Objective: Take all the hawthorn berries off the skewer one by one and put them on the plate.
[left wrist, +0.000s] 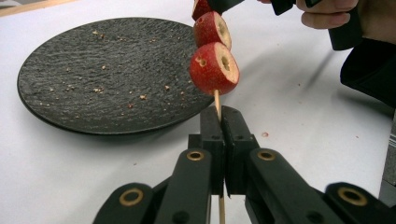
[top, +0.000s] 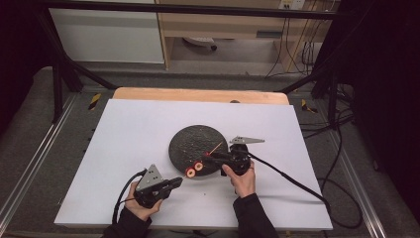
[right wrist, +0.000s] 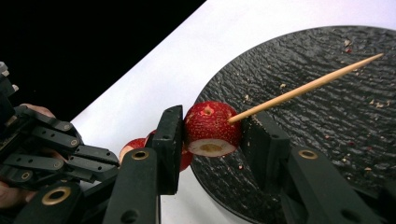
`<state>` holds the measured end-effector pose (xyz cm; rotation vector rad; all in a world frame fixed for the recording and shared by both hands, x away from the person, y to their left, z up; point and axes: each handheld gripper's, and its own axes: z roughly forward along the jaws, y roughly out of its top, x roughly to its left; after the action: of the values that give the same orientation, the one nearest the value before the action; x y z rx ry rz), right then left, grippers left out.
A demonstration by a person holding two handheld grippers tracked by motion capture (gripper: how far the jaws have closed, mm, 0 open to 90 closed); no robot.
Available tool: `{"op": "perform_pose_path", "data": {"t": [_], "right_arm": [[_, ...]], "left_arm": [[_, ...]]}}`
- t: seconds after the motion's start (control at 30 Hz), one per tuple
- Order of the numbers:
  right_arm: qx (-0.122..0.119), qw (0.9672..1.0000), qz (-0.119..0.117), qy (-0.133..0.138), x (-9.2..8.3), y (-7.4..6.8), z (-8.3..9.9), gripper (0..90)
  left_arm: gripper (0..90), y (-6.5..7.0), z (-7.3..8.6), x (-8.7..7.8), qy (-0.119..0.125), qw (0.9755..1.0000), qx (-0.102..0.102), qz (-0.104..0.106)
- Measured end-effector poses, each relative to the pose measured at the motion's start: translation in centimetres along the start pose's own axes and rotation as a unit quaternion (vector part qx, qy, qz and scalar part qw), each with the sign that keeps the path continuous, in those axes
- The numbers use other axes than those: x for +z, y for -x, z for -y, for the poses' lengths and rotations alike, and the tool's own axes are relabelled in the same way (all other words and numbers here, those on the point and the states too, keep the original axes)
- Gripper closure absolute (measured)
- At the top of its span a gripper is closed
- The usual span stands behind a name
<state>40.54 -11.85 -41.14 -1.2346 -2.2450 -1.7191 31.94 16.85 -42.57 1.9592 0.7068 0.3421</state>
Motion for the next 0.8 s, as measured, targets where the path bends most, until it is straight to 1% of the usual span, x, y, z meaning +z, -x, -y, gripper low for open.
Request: {"op": "perform_pose_path", "data": {"t": [0.1, 0.2, 0.53, 0.6, 0.7, 0.73, 0.8], "right_arm": [[0.001, 1.0, 0.006, 0.005, -0.2, 0.0, -0.2, 60.6], [-0.004, 0.9997, 0.017, 0.018, -0.6, 0.0, -0.6, 60.7], [-0.011, 0.999, 0.031, 0.03, -1.7, 0.2, -1.7, 60.7], [-0.014, 0.9985, 0.039, 0.035, -2.2, 0.4, -2.2, 60.8], [-0.013, 0.9984, 0.041, 0.038, -2.5, 0.4, -2.6, 60.8], [-0.015, 0.9979, 0.047, 0.041, -3.0, 0.6, -3.0, 60.8], [-0.015, 0.9976, 0.051, 0.044, -3.3, 0.8, -3.4, 60.8]], "left_arm": [[88.4, 0.0, 0.0, -0.1, 0.002, 1.0, -0.001, -0.001], [88.4, 0.0, -0.1, -0.3, 0.005, 1.0, 0.001, -0.002], [88.4, -0.2, -0.1, -0.6, 0.01, 1.0, 0.0, 0.002], [88.4, -0.2, -0.1, -0.6, 0.012, 0.9999, 0.001, 0.003], [88.4, -0.2, -0.1, -0.7, 0.013, 0.9999, 0.002, 0.003], [88.4, -0.2, -0.1, -0.7, 0.014, 0.9999, 0.002, 0.004], [88.4, -0.2, -0.1, -0.7, 0.014, 0.9999, 0.002, 0.004]]}}
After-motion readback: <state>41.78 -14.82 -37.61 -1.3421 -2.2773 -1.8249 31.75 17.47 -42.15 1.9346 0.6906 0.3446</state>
